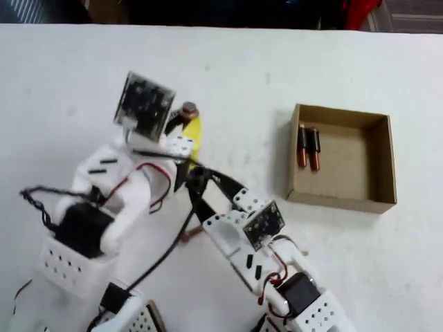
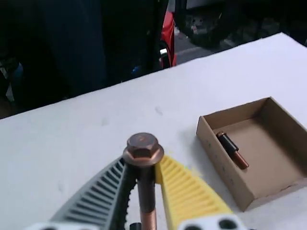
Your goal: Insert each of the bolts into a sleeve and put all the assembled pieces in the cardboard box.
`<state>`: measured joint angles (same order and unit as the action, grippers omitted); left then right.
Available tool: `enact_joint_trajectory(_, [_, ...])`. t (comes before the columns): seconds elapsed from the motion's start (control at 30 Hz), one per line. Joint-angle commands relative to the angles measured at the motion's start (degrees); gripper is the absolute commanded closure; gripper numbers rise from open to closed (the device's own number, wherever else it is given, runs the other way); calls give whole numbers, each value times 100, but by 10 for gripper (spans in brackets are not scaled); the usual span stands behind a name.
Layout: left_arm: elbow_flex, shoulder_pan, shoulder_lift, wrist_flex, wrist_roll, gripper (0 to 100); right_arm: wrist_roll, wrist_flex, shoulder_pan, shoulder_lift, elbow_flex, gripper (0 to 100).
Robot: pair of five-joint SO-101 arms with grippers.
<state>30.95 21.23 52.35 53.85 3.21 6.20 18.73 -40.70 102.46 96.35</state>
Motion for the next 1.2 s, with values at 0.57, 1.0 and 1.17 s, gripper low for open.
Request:
enact_joint_trajectory(0.57, [2277,532,2360,-2338,484,980,18,75,136,75,53,981])
enact_joint_trajectory(1.0, [2462,541,2492,-1899,651,980,18,75,145,75,53,981])
enact_joint_trajectory(1.17, [2629,541,2492,-1908,651,980,18,75,145,75,53,981])
